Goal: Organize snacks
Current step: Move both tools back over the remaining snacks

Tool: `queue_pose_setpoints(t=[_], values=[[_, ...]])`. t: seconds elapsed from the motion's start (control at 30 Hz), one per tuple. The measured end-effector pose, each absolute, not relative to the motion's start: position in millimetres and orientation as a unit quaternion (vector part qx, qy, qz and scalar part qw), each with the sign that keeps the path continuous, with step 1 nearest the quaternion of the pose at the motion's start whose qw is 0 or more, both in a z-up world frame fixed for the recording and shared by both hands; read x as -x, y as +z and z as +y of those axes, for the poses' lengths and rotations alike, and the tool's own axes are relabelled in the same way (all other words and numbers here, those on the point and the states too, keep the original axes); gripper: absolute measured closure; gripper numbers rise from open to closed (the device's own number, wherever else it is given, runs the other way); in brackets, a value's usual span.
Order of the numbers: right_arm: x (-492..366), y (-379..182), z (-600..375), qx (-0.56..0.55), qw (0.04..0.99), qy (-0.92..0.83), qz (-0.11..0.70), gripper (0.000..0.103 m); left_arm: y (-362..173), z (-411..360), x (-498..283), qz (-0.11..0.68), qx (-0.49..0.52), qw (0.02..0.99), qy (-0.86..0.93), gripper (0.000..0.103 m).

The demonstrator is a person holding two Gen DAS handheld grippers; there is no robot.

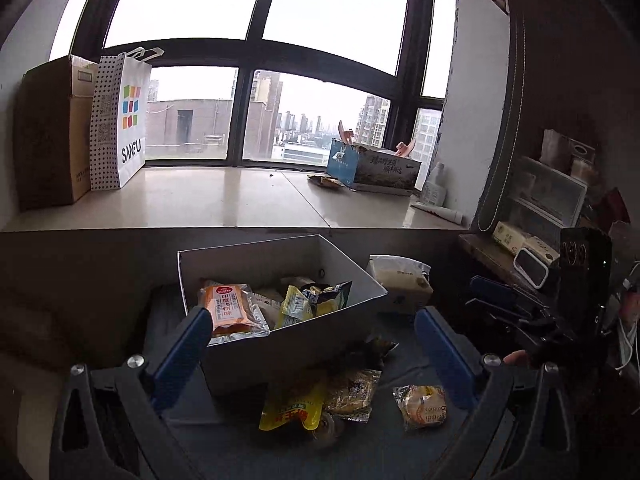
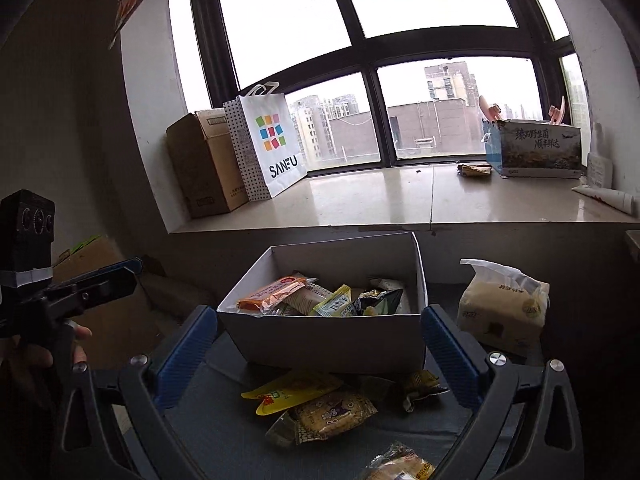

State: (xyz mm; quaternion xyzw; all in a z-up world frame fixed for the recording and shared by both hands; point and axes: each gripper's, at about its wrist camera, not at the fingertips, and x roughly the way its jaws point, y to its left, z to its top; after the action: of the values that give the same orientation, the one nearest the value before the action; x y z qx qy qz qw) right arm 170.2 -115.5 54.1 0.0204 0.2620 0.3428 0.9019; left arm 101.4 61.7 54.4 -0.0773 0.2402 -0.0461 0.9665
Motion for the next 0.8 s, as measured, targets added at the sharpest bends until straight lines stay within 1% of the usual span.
queue_pose_setpoints(t=[0.17,0.33,0.47,0.6,0.8], values=[[-121.9,47.8,-146.0,-0.016,0.907,0.335,0.256,0.0,39.1,45.0,-58.3,0.248,0.06,0.965,-0.056,0.0],[-80.1,35.3,-171.6,-0.009,0.907,0.332,0.257,0.0,31.2,40.7,-22.4,0.255,0.076,0.962,-0.061,0.0],[-57.2,15.3,-189.8,-0.03,0.906,0.315,0.281,0.0,24.3,41.3,0.6,0.251,0.098,0.961,-0.068,0.0],[-53.8,-13.8,-196.5,-0.009,0.901,0.291,0.323,0.0,16.0,45.0,10.3,0.254,0.1,0.96,-0.058,0.0],[-76.6,-50.5,-192.7,0.011,0.888,0.269,0.373,0.0,2.1,48.6,7.6,0.271,0.123,0.953,-0.063,0.0]])
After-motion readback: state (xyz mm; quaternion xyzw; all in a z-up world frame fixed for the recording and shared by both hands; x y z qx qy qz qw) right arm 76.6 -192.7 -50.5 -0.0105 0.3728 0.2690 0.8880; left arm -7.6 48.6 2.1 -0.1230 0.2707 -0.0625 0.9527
